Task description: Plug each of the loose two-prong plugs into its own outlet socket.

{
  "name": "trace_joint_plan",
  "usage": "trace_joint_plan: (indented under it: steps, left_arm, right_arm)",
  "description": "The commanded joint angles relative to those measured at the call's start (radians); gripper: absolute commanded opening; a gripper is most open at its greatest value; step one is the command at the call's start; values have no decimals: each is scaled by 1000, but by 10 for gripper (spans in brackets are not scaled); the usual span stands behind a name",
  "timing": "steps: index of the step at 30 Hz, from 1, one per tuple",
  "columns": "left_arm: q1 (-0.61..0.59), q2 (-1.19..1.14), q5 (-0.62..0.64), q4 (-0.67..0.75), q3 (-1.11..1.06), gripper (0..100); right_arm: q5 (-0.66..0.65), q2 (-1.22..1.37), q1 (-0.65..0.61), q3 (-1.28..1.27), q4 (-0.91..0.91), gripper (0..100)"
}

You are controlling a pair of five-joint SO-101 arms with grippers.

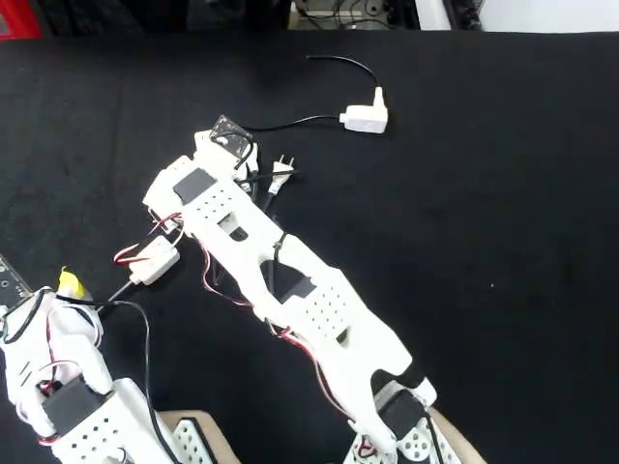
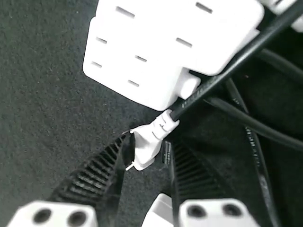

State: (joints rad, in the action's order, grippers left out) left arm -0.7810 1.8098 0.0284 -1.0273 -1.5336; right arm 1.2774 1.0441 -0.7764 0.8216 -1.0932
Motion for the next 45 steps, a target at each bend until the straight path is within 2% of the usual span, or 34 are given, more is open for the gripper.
trace_joint_plan:
  steps: [1,3,21,26,32,37,42,45]
  left_arm:
    - [-5,8,5,23,5,213]
    - [-5,8,5,23,5,213]
    - [-5,8,5,23,5,213]
    - [-5,8,5,23,5,213]
    - [-5,8,5,23,4,213]
    - [-5,8,5,23,4,213]
    - [-5,8,-29,21,4,213]
    - [-4,8,-34,21,4,213]
  right_arm:
    - [-9,47,-11,64,-58,54]
    - [-9,61,-9,102,-94,10]
    - [-14,94,-8,410,-404,11]
    - [-81,94,-12,522,-493,11]
    - [-296,94,-14,668,-623,11]
    - [-565,94,-14,736,-672,11]
    - [-888,87,-9,598,-674,11]
    - [-1002,87,-9,476,-674,11]
